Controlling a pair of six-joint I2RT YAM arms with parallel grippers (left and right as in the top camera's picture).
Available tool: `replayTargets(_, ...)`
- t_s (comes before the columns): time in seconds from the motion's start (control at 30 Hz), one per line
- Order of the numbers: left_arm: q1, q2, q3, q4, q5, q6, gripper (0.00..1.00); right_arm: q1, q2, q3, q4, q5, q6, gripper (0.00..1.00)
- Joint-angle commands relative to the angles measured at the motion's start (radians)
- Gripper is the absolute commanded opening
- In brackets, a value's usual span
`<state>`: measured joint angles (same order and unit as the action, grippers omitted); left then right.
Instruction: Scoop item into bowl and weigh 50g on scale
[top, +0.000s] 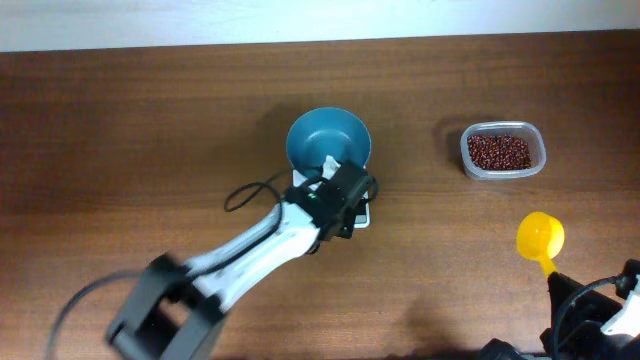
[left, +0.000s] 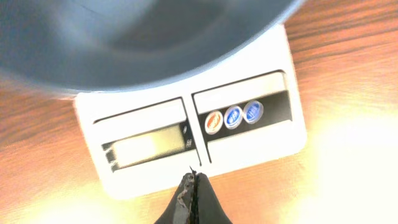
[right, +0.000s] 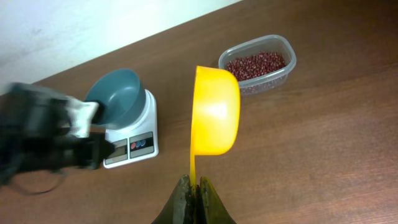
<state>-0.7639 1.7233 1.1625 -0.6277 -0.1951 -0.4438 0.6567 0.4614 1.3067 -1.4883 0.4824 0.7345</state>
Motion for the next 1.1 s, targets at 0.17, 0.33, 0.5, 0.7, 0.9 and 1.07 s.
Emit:
replayTargets(0.17,-0.002,-0.3,0.005,-0.153,-0.084,0.012,0.0,-0.003,0.008,-0.002,0.013,0.05,0.006,0.04)
replayTargets(0.33,0.0,-0.404,0.005,-0.299,-0.251,0.012,0.0,-0.003,0.008,-0.002,0.012,0.05,0.006,0.04)
replayTargets(0.5,0.035,-0.459,0.004,-0.402,-0.338,-0.103,0.0,-0.003,0.013,-0.064,0.064,0.125,-0.066,0.04)
replayTargets(0.7,0.13,-0.454,0.004,-0.399,-0.351,-0.105,0.0,-0.003,0.019,-0.217,0.225,0.145,-0.076,0.04)
replayTargets(0.9,0.275,-0.428,0.004,-0.324,-0.391,-0.104,0.0,-0.003,0.116,-0.263,0.324,0.24,-0.015,0.04)
replayTargets(1.07,0.302,-0.366,0.004,-0.258,-0.316,0.008,0.0,-0.058,0.292,-0.26,0.476,0.235,0.011,0.04)
